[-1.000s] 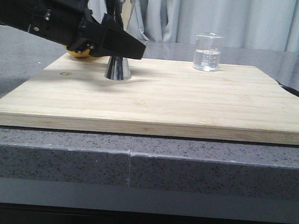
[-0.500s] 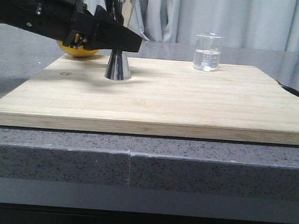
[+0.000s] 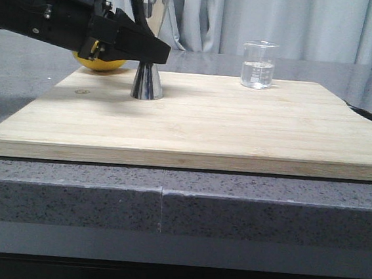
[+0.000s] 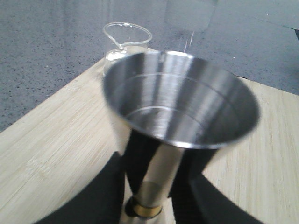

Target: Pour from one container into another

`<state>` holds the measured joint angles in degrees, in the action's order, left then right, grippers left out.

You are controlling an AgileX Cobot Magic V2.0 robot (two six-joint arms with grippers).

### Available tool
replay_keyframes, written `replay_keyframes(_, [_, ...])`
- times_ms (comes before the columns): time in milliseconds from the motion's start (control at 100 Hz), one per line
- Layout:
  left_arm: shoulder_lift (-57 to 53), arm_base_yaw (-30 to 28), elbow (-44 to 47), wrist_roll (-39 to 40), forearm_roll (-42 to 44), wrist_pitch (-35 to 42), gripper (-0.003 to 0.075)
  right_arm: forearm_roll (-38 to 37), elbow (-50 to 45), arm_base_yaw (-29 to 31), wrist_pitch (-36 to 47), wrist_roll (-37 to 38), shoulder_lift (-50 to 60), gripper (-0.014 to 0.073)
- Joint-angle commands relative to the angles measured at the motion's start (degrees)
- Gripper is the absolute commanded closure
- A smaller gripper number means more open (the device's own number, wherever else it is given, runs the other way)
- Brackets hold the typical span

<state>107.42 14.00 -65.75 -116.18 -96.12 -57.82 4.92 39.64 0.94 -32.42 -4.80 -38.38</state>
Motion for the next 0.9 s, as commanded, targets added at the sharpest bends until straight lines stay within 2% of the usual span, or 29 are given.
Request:
replay_keyframes(0, [-2.6, -0.18, -1.69, 0.48, -3.2, -3.47, 0.0617, 0.13, 2.27, -0.05, 4.48, -0.56, -0.4, 0.0051])
replay_keyframes(220, [-2.6, -0.18, -1.69, 0.48, -3.2, -3.52, 0.0699, 0.25, 2.27, -0.05, 4.48, -0.56, -0.4, 0.0051])
replay_keyframes(380, [-2.6, -0.18, -1.69, -0.7, -3.2, -4.01, 0.0713, 1.7, 2.51, -0.05, 5.1, -0.88, -0.4, 0.0051])
replay_keyframes(530, [-2.6, -0.18, -1.69, -4.12, -3.2, -4.51, 0.0713, 4.9, 3.49, -0.65, 5.92, -4.88, -0.49, 0.0051])
replay_keyframes(720, [-2.6, -0.18, -3.08, -5.85, -3.87, -5.98, 0.0713, 7.23, 4.47, -5.11, 7.11, -6.72, -3.54, 0.0051])
replay_keyframes(890, [-2.6, -0.18, -3.4, -5.85, -4.39, -6.48, 0.0713, 7.96, 4.47, -10.16, 13.25, -6.72, -9.11, 0.0051])
